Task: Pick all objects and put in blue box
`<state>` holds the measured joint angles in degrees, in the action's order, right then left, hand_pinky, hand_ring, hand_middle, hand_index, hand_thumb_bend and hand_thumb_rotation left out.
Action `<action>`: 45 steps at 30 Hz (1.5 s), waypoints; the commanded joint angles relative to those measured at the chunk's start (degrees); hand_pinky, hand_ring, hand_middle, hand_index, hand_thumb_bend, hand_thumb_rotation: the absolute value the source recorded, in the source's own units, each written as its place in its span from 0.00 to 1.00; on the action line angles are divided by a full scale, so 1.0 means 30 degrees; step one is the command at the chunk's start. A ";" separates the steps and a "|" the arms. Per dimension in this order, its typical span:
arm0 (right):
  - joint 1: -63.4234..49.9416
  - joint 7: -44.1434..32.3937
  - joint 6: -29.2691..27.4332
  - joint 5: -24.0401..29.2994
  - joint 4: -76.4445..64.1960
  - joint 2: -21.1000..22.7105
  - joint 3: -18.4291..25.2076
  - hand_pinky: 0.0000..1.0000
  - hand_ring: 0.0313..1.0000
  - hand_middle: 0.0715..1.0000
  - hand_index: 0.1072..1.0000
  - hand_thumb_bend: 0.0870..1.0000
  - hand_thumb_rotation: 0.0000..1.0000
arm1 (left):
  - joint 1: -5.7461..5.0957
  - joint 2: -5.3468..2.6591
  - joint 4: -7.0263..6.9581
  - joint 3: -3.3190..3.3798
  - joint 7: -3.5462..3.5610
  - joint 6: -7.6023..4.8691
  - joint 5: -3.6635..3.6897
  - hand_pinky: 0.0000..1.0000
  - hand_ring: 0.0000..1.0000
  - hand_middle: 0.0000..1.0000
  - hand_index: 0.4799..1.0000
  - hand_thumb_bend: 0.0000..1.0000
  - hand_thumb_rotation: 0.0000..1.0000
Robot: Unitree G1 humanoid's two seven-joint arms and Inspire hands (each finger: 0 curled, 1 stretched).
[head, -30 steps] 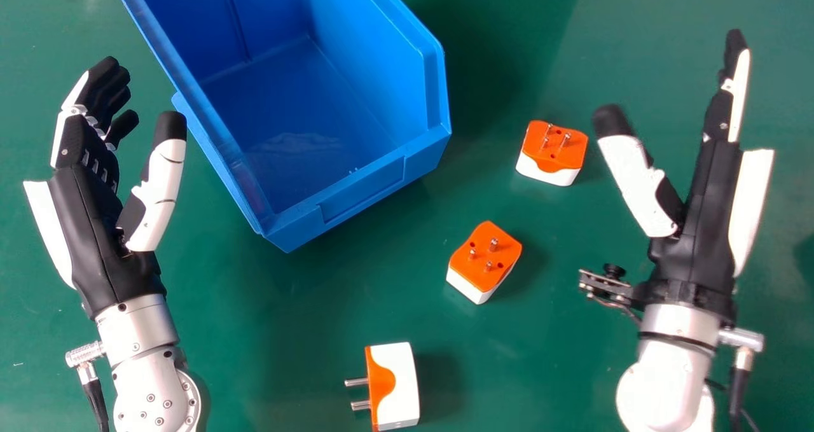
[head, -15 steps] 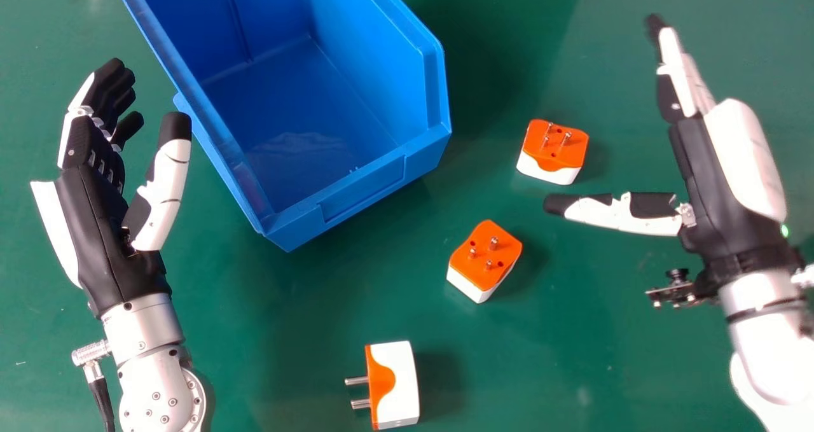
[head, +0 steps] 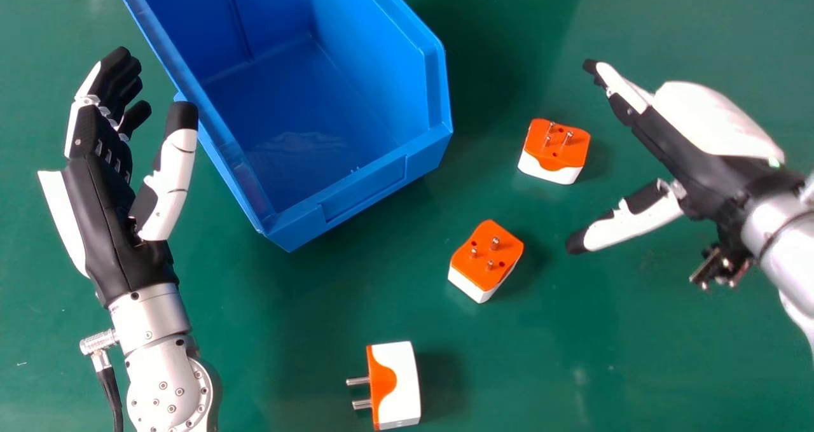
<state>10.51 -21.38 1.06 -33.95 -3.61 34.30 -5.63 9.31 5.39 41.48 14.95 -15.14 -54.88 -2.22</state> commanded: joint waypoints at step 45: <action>1.5493 0.3290 -0.5839 -0.4318 2.3575 -0.2835 -0.9517 0.85 0.93 0.95 0.94 0.91 0.28 | 0.0492 0.0307 0.0279 0.0114 -0.0308 -0.0692 0.0042 0.81 0.83 0.82 0.59 0.70 0.48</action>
<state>54.62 -12.26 -15.97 -45.82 67.04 25.76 -33.31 10.33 5.87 43.36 15.08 -16.23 -56.01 -2.10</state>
